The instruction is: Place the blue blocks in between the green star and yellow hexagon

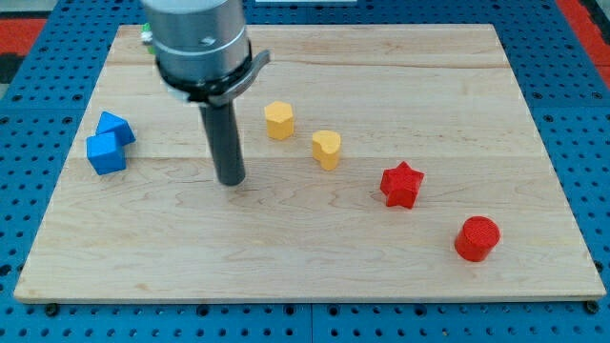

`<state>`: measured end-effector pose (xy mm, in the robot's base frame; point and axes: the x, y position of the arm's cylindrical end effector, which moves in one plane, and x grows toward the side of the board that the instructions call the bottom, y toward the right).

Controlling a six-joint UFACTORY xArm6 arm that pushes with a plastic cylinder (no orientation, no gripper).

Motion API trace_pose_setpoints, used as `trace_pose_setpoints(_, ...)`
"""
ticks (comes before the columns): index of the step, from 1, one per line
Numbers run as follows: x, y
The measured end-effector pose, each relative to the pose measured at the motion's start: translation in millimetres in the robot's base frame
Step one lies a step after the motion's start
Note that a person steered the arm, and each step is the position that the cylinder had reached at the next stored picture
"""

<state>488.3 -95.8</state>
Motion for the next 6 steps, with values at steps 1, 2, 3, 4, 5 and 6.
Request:
trace_pose_setpoints(1,27.2,-24.9)
trace_pose_setpoints(2,38.1,-64.0)
trace_pose_setpoints(3,38.2,-97.2)
trace_pose_setpoints(4,38.2,-123.8)
trace_pose_setpoints(5,38.0,-147.0)
trace_pose_setpoints(6,8.3,-130.1)
